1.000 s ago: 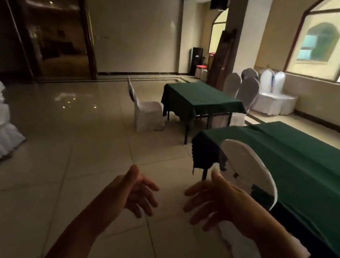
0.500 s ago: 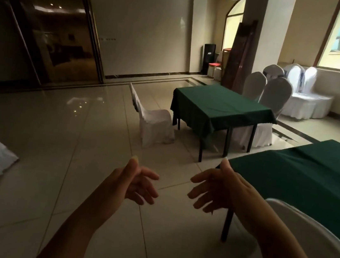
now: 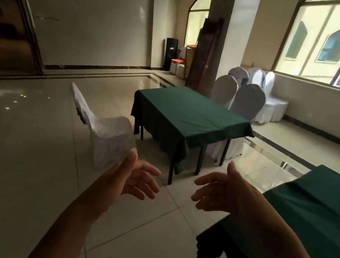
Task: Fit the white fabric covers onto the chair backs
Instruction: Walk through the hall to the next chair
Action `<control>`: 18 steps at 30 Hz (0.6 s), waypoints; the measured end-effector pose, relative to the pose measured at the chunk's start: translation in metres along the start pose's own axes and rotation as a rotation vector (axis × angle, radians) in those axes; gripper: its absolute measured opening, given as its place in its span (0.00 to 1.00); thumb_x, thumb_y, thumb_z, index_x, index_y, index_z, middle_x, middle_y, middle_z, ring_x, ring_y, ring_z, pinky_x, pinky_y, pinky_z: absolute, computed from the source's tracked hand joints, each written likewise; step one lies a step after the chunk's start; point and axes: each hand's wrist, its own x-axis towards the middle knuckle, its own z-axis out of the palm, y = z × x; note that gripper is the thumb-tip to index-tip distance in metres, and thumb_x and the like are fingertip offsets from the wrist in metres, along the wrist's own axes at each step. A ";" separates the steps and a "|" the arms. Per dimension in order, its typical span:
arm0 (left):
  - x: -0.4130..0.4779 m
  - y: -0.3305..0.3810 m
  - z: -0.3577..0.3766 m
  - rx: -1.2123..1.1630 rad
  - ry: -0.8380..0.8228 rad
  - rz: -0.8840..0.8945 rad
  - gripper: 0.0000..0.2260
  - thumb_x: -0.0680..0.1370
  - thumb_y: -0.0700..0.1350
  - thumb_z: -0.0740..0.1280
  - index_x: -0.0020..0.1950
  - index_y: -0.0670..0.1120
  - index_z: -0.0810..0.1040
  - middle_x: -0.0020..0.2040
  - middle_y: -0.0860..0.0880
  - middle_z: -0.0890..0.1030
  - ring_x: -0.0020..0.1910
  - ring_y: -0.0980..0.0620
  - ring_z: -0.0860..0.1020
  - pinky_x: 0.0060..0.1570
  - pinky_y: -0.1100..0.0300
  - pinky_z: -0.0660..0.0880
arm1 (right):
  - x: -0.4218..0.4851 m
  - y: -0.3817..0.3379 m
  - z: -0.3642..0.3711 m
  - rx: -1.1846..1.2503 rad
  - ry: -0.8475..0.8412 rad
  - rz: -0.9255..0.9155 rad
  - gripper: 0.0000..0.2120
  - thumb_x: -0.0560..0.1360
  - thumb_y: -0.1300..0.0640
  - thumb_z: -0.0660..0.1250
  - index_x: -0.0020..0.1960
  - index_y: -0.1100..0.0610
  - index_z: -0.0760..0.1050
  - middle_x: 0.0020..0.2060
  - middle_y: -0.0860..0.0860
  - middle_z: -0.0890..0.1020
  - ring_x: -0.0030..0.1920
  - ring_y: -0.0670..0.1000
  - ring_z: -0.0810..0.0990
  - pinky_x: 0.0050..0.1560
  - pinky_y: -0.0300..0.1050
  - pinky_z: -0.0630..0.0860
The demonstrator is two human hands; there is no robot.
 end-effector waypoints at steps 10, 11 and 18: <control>0.369 -0.016 -0.001 -0.103 -0.423 0.056 0.42 0.67 0.80 0.52 0.56 0.47 0.83 0.48 0.38 0.86 0.47 0.39 0.85 0.43 0.52 0.79 | 0.196 0.000 -0.181 0.149 0.235 -0.059 0.42 0.69 0.22 0.56 0.60 0.56 0.80 0.54 0.63 0.84 0.55 0.64 0.83 0.56 0.58 0.80; 0.405 -0.025 0.004 -0.112 -0.459 0.057 0.42 0.68 0.80 0.51 0.56 0.47 0.83 0.48 0.39 0.86 0.47 0.39 0.85 0.43 0.53 0.79 | 0.215 0.009 -0.202 0.152 0.263 -0.065 0.42 0.69 0.23 0.56 0.61 0.57 0.79 0.54 0.62 0.84 0.55 0.64 0.83 0.56 0.57 0.81; 0.637 -0.046 0.048 -0.169 -0.556 0.069 0.41 0.72 0.77 0.50 0.56 0.44 0.82 0.46 0.40 0.85 0.45 0.41 0.84 0.41 0.57 0.79 | 0.345 0.020 -0.346 0.115 0.457 -0.067 0.44 0.63 0.20 0.60 0.58 0.57 0.81 0.51 0.61 0.86 0.52 0.62 0.85 0.53 0.53 0.82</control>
